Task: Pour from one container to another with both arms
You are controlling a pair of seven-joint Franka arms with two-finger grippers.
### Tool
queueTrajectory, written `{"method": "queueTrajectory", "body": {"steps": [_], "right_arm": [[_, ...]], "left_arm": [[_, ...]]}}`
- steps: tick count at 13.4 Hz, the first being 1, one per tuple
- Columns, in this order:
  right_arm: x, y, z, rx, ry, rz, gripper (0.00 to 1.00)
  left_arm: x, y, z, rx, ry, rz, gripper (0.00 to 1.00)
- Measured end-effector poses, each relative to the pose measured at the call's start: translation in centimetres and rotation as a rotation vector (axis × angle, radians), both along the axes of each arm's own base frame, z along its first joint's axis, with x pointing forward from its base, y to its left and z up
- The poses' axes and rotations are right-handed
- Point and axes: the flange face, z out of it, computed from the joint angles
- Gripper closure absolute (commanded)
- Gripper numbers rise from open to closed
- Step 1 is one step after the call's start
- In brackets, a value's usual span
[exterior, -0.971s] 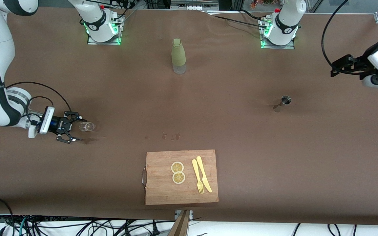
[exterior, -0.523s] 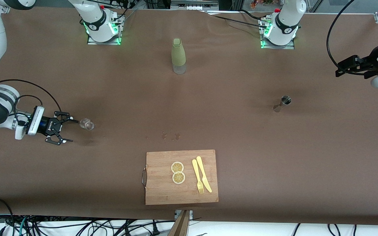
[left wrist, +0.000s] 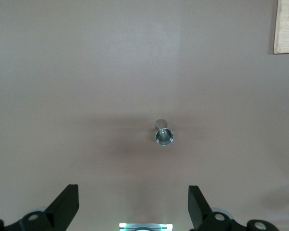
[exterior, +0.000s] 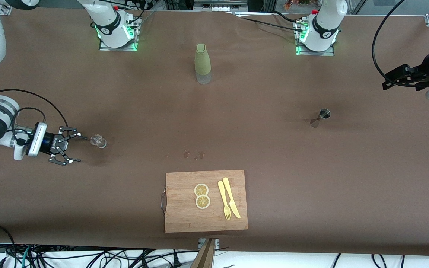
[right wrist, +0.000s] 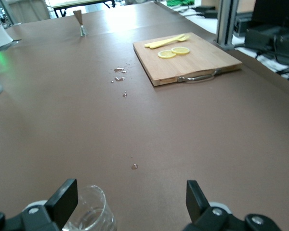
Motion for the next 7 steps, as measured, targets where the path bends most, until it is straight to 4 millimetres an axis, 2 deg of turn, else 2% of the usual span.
{"method": "queueTrajectory", "body": {"steps": [4, 7], "right_arm": [[2.2, 0.1, 7.4, -0.094, 0.154, -0.089, 0.0], [4.1, 1.8, 12.9, -0.164, 0.286, -0.155, 0.0]], "left_arm": [[0.0, -2.2, -0.1, 0.003, 0.002, -0.024, 0.0], [0.3, -2.1, -0.6, 0.002, 0.011, -0.02, 0.0]]}}
